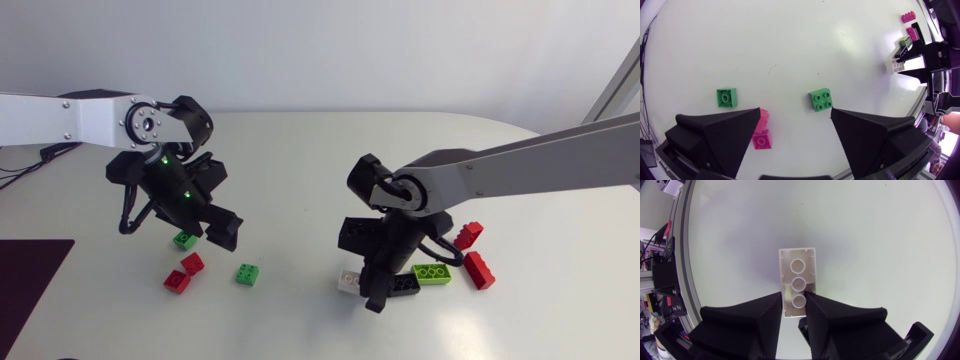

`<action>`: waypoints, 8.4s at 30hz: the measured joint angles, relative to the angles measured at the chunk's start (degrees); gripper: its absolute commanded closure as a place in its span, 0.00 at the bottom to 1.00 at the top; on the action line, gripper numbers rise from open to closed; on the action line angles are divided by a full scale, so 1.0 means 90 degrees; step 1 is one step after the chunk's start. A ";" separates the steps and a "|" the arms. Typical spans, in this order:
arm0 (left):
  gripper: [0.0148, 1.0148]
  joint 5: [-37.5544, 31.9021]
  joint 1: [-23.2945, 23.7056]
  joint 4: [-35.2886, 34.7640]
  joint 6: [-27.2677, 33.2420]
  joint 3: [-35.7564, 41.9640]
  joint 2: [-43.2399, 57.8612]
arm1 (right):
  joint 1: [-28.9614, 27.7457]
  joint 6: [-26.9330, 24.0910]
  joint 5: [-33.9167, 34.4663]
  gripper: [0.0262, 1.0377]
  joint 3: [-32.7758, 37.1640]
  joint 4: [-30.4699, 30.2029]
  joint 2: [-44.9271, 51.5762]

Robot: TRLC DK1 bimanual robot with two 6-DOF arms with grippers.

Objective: Sort duplo bricks by size, large to the right and small to the left

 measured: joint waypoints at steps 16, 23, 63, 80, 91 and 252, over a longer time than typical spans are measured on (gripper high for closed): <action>0.04 0.0002 -0.0248 0.0002 -0.0022 0.0000 0.0000 | -0.1996 -0.0714 0.0012 0.79 -0.0814 -0.0440 -0.1226; 0.04 0.0019 -0.0418 0.0027 -0.0051 0.0000 0.0000 | -0.3058 -0.1321 0.0029 0.79 -0.1188 -0.0612 -0.1520; 0.04 0.0022 -0.0605 0.0216 -0.0369 0.0000 -0.0168 | -0.4466 -0.0180 -0.0379 0.04 -0.1212 0.0403 -0.2543; 0.04 -0.0925 -0.0231 0.1273 -0.1052 0.0000 -0.1141 | -0.3517 0.3099 0.1222 0.04 -0.0743 0.2820 -0.3546; 0.04 -0.2251 -0.0146 0.2079 -0.1183 -0.0012 -0.2038 | -0.3053 0.3759 0.2188 0.04 -0.0695 0.3444 -0.4498; 0.03 0.0053 0.4233 0.5187 -0.0818 -0.7072 -1.0567 | -0.3662 0.3869 0.2074 0.04 -0.6494 0.4833 -1.1217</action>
